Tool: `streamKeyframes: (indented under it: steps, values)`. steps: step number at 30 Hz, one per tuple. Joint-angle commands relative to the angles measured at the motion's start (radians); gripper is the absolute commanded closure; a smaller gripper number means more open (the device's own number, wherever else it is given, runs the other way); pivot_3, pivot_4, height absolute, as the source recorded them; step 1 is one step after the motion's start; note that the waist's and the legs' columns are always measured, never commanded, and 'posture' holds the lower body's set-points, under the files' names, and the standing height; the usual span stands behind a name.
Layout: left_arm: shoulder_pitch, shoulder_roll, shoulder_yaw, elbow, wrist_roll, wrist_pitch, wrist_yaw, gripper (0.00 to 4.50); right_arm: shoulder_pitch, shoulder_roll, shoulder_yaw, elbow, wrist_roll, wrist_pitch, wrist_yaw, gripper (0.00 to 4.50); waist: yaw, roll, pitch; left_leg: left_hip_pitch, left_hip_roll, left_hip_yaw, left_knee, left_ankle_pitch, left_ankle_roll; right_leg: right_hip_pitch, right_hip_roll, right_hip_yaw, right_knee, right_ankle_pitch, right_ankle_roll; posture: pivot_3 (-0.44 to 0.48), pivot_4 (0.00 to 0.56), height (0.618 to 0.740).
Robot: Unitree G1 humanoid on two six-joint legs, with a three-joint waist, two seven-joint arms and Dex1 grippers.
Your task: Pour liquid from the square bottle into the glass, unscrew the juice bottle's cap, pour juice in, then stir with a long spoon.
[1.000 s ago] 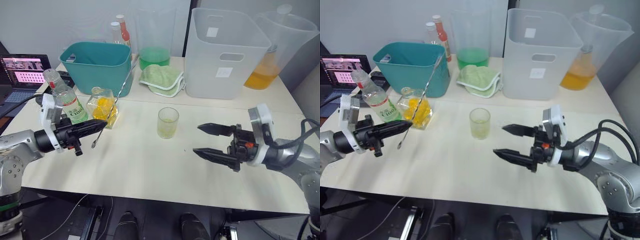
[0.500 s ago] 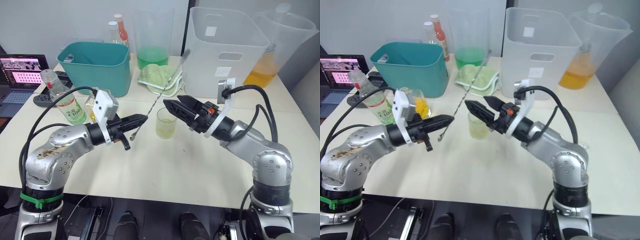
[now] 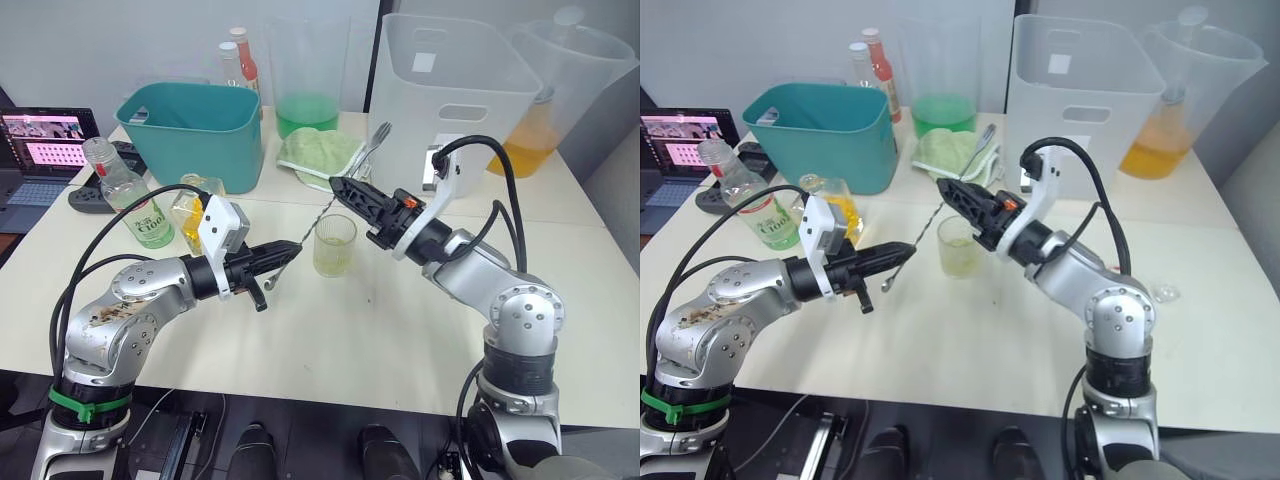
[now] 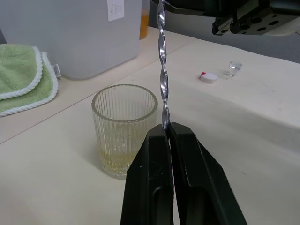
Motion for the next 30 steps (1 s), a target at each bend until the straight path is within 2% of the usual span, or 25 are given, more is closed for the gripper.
streamKeyframes:
  steps: [1, 3, 7, 16, 20, 21, 28, 29, 30]
  values:
    - [-0.008, 0.006, 0.009, -0.028, 0.003, -0.027, -0.009, 4.50, -0.027, 0.005, -0.002, -0.020, 0.026, -0.007, -0.008, 3.93, 0.000, 0.000, 0.000, 0.000, 0.000, 0.000, 0.000, 0.000, 0.000, 0.000, 0.000, 0.000, 0.000, 0.000, 0.000, 0.000, 0.150, 0.732]
    - [-0.008, 0.008, 0.004, -0.026, 0.005, -0.029, -0.016, 4.50, -0.028, 0.010, -0.001, -0.017, 0.027, -0.010, -0.015, 4.48, 0.000, 0.000, 0.000, 0.000, 0.000, 0.000, 0.000, 0.000, 0.000, 0.000, 0.000, 0.000, 0.000, 0.000, 0.000, 0.000, 0.150, 0.732]
    - [-0.009, 0.006, 0.011, -0.023, -0.007, -0.020, -0.018, 4.50, -0.031, 0.016, -0.001, -0.012, 0.031, -0.016, -0.022, 4.48, 0.000, 0.000, 0.000, -0.001, 0.000, 0.000, 0.000, 0.000, 0.000, -0.001, 0.000, 0.000, 0.000, 0.000, 0.000, 0.000, 0.150, 0.732]
    - [-0.029, 0.082, 0.121, 0.051, -0.065, -0.003, -0.075, 1.54, -0.080, -0.028, -0.049, -0.007, 0.017, -0.050, 0.036, 4.50, -0.002, 0.001, 0.000, -0.006, 0.000, 0.000, 0.000, 0.000, 0.000, -0.008, 0.000, 0.000, 0.002, 0.000, 0.000, 0.000, 0.150, 0.732]
    - [-0.032, 0.140, 0.173, 0.103, -0.081, -0.006, -0.130, 0.24, -0.126, -0.093, -0.073, 0.009, 0.022, -0.039, 0.069, 4.50, -0.001, 0.001, 0.001, -0.007, 0.000, 0.000, 0.000, 0.000, 0.000, -0.008, 0.000, 0.000, 0.001, 0.000, 0.000, 0.000, 0.150, 0.732]
    - [-0.031, 0.151, 0.184, 0.114, -0.086, -0.006, -0.144, 0.06, -0.139, -0.114, -0.080, 0.012, 0.029, -0.033, 0.083, 4.50, -0.001, 0.001, 0.001, -0.007, 0.000, 0.000, 0.000, 0.000, 0.000, -0.008, 0.000, 0.000, 0.001, 0.000, 0.000, 0.000, 0.150, 0.732]
    - [0.041, 0.216, 0.238, 0.148, -0.131, 0.005, -0.264, 0.06, -0.196, -0.277, -0.115, 0.018, 0.074, 0.012, 0.209, 4.50, -0.001, 0.001, 0.001, -0.008, 0.000, 0.002, -0.001, 0.000, 0.000, -0.013, 0.000, 0.003, 0.001, 0.000, -0.001, 0.000, 0.150, 0.732]
    - [0.051, 0.219, 0.241, 0.148, -0.130, 0.003, -0.271, 0.06, -0.198, -0.295, -0.117, 0.018, 0.078, 0.018, 0.218, 4.50, 0.003, 0.000, 0.001, -0.008, 0.000, 0.005, -0.002, 0.000, 0.000, -0.017, 0.000, 0.006, 0.001, 0.000, -0.002, 0.000, 0.150, 0.732]
    - [0.064, 0.224, 0.244, 0.147, -0.131, 0.001, -0.282, 0.06, -0.198, -0.316, -0.123, 0.019, 0.085, 0.023, 0.227, 4.50, 0.011, -0.001, 0.000, -0.008, 0.007, 0.017, -0.001, -0.001, 0.000, -0.031, 0.003, 0.014, 0.003, 0.002, -0.004, 0.000, 0.150, 0.732]
